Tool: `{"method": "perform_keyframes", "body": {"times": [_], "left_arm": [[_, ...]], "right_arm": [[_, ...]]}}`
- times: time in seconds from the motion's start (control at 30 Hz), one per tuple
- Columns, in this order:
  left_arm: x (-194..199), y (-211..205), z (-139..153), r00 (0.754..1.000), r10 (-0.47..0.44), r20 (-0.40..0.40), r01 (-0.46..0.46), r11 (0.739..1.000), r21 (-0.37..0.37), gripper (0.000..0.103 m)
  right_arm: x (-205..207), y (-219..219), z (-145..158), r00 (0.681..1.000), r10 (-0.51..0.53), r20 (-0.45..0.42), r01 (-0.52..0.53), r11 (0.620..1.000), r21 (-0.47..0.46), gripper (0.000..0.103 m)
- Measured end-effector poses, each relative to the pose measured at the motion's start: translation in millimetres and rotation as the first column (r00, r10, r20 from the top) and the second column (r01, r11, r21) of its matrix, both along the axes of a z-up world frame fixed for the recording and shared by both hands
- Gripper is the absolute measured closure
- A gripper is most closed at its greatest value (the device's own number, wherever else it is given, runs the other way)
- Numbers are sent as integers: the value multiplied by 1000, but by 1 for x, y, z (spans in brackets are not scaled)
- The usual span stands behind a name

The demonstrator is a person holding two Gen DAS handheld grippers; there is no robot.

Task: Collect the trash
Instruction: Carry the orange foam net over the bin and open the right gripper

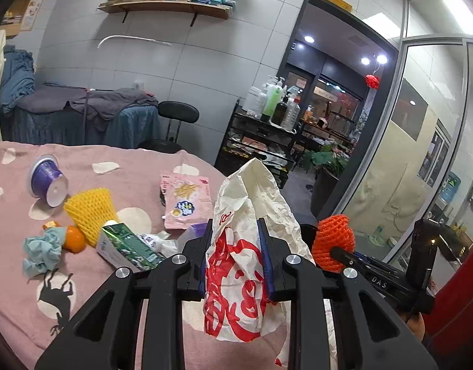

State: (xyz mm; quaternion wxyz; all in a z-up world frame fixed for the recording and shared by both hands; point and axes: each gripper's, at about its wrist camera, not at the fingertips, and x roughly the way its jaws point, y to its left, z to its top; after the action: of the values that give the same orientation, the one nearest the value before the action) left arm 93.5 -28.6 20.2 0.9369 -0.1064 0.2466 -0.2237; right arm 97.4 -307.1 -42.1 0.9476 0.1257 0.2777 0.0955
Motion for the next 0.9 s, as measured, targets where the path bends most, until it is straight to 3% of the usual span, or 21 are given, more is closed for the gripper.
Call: {"method": "perform_keyframes", "body": {"times": [0.33, 0.67, 0.77, 0.8, 0.83, 0.9], "left_arm": [[11, -48, -13, 992, -116, -43, 116, 993, -9, 77], [19, -86, -20, 976, -202, -80, 203, 979, 4, 77], [20, -94, -23, 971, -221, -93, 222, 975, 7, 77], [21, -96, -24, 970, -224, -96, 226, 974, 9, 77], [22, -99, -25, 968, -229, -100, 231, 973, 12, 77], [23, -103, -27, 966, -235, -107, 238, 971, 15, 77]], "right_arm": [[3, -59, -18, 983, -179, -46, 180, 984, 15, 74], [21, -101, -65, 931, -317, -178, 316, 948, -37, 73], [25, -108, -79, 916, -342, -211, 341, 939, -44, 62], [26, -110, -83, 911, -347, -222, 346, 937, -44, 55], [25, -111, -85, 908, -353, -227, 352, 935, -45, 42], [24, -113, -87, 902, -370, -221, 371, 928, -42, 30]]}}
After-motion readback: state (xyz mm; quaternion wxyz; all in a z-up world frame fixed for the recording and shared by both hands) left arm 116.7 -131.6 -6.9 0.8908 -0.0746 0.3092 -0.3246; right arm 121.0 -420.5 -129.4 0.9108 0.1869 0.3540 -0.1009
